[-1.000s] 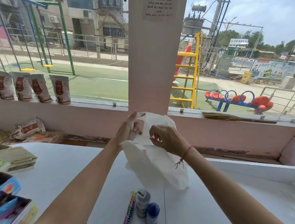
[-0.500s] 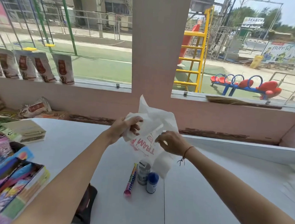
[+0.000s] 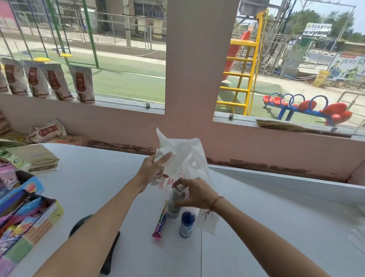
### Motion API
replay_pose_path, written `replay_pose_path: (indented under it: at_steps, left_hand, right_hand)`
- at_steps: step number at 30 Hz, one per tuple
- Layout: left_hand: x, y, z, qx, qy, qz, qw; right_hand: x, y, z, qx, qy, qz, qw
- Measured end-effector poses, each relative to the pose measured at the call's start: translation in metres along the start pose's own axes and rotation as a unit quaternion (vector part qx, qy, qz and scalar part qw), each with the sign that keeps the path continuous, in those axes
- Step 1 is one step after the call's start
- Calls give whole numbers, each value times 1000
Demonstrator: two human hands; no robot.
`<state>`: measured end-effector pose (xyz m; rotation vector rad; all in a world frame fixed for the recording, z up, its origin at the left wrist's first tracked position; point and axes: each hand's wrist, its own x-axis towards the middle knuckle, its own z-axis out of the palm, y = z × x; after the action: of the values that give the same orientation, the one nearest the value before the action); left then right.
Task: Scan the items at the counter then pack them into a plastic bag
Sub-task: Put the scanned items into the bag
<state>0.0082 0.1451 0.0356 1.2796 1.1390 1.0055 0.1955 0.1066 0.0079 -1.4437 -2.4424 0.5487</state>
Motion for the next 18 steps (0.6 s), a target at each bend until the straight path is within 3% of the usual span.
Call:
replay_pose_path:
  at_steps: [2,4,5,9,12,16,17,18]
  left_hand:
    - [2,-1,-5,-16,27,-11,999]
    - [3,-1,-5,-34,43,-17,998]
    - [3,-1,-5,-45,42,-20,998]
    - [4,0,-5,-55,1,-33,998]
    - [6,-5,-7,-41,9,-41,998]
    - [9,-14,-5,-45,43,-56,996]
    - [10,-16,-5,-43,46,-57,996]
    - [12,-16,-5,-39,47,-57,996]
  right_hand:
    - [6,8,-17,67,147,39,986]
    - [18,12,-29,55,231,70,969]
    - [25,14,-30,13,220,84,972]
    - [46,25,-14,-129,57,151,978]
    - [47,24,-7,-189,15,168,967]
    - [43,-2,-14,-166,114,55,978]
    - [38,-10,-18,-127,84,16,988]
    - [32,-18,-20,-90,1,-7,996]
